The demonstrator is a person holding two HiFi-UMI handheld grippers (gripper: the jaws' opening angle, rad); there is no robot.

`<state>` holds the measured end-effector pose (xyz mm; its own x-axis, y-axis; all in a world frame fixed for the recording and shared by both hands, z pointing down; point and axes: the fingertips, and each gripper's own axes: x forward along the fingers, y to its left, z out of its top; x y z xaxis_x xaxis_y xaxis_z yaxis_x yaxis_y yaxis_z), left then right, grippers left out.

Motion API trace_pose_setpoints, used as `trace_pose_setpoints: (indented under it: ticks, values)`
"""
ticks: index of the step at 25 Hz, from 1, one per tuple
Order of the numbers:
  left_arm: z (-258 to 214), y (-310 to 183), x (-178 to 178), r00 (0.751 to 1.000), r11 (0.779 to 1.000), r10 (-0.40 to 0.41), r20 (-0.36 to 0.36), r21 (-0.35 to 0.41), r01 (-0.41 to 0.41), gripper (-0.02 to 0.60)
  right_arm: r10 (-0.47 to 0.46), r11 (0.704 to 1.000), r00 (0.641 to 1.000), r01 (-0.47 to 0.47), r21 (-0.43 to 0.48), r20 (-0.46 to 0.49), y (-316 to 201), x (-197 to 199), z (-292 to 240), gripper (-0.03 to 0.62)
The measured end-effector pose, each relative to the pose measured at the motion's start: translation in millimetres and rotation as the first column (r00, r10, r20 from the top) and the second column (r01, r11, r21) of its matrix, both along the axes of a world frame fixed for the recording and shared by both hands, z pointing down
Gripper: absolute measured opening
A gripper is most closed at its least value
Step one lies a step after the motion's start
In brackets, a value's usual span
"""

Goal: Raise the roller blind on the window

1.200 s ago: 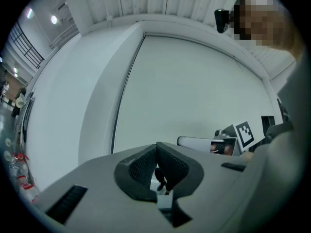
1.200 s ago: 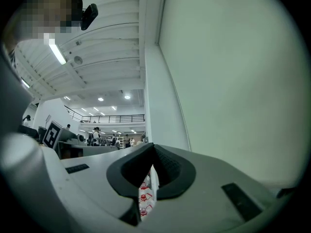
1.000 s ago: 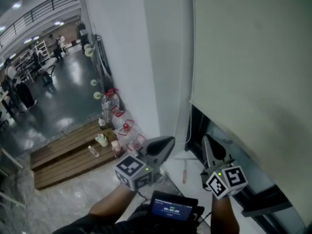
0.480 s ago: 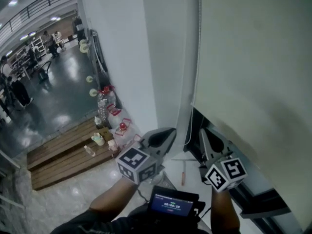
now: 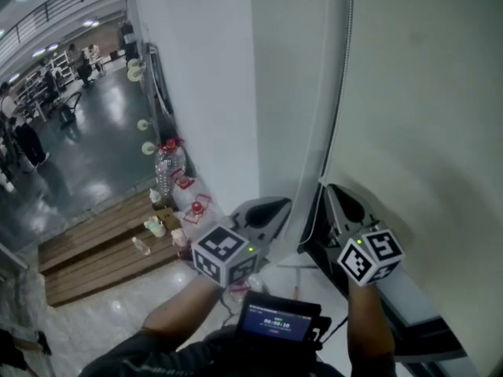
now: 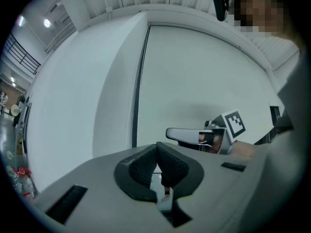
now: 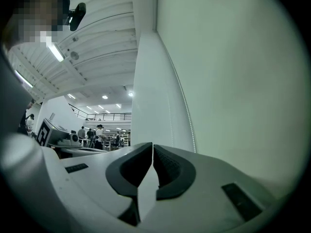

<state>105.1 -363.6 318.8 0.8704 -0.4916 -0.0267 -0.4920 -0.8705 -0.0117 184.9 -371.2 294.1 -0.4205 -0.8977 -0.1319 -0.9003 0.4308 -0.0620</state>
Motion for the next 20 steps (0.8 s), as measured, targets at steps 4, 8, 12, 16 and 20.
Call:
trace_pose_setpoints:
  ticks: [4,8,12,16,20]
  values:
    - [-11,-12,5,1.0,1.0,-0.001,-0.002,0.012,0.001,-0.008,0.007,1.0,0.999,-0.007,0.0,-0.05,-32,9,-25,0.037]
    - [-18,-20,6,1.0,1.0,0.011,-0.014,0.003,-0.011,-0.008,-0.045,0.999,0.997,0.046,0.002,-0.06,-62,7,-50,0.126]
    - [-25,-26,7,0.999,0.999,0.03,-0.01,0.017,-0.03,-0.008,-0.06,0.998,0.994,0.06,-0.009,-0.086,-97,2,-65,0.126]
    - [-27,-27,7,0.999,0.999,0.045,-0.012,0.005,-0.045,-0.008,-0.057,0.998,0.993,0.056,-0.02,-0.103,-119,1,-70,0.126]
    - [-31,-27,4,0.999,0.999,0.032,-0.021,0.0,-0.032,-0.008,-0.059,0.998,0.991,0.057,-0.022,-0.119,-134,2,-76,0.126]
